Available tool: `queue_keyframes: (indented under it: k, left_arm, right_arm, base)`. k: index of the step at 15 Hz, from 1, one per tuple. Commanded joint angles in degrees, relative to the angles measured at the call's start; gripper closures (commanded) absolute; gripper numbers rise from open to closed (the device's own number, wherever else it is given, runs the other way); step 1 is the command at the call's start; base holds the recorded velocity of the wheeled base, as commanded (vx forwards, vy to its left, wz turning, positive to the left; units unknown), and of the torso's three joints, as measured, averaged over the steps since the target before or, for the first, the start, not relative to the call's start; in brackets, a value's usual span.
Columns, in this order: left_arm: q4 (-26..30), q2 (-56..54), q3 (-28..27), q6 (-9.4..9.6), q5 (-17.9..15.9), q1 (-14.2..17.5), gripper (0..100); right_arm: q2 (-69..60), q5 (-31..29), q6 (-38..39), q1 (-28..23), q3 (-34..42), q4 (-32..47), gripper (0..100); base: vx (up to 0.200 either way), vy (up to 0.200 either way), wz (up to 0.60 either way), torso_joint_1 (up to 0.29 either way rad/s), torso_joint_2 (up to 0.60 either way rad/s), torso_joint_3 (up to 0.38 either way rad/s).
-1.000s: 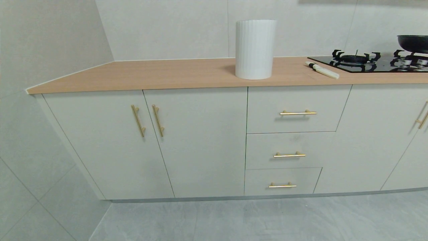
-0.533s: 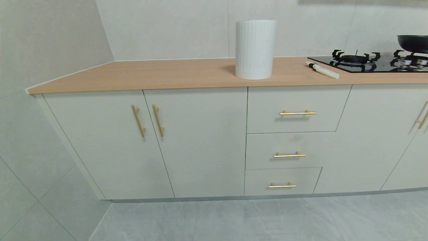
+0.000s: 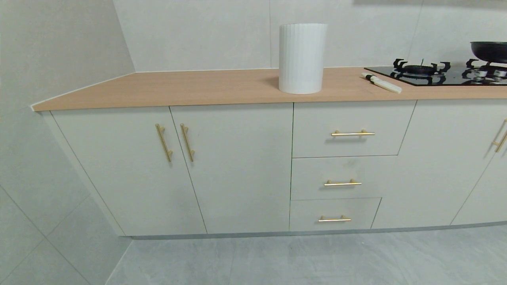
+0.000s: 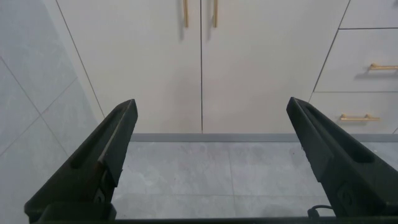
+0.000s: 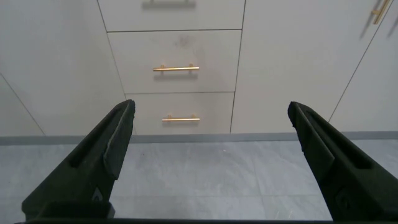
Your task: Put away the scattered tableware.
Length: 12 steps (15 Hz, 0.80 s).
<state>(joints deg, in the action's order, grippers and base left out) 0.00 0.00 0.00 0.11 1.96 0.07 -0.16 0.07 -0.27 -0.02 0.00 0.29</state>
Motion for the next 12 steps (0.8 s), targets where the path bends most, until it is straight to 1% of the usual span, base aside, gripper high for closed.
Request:
queue_keyframes:
  k: [1,3,6,12]
  left_arm:
    - [0.0,0.09,0.0,0.15,-0.03,0.01,0]
    - [-0.09,0.09,0.0,0.42,-0.12,0.01,0]
    - [-0.09,0.09,0.0,0.24,-0.12,0.01,0]
    - [-0.09,0.09,0.0,0.15,-0.12,0.01,0]
  right_arm:
    - [0.16,0.01,0.0,0.02,0.0,0.06,0]
    - [0.16,0.01,0.0,0.02,0.0,0.06,0]
    - [0.16,0.01,-0.08,0.02,0.0,0.06,0]
    - [0.16,0.01,0.0,0.02,0.0,0.06,0]
  base:
    - [0.0,0.0,0.0,0.0,0.0,0.0]
    - [0.0,0.0,0.0,0.0,0.0,0.0]
    - [0.0,0.0,0.0,0.0,0.0,0.0]
    - [0.2,0.0,0.0,0.003,0.0,0.004]
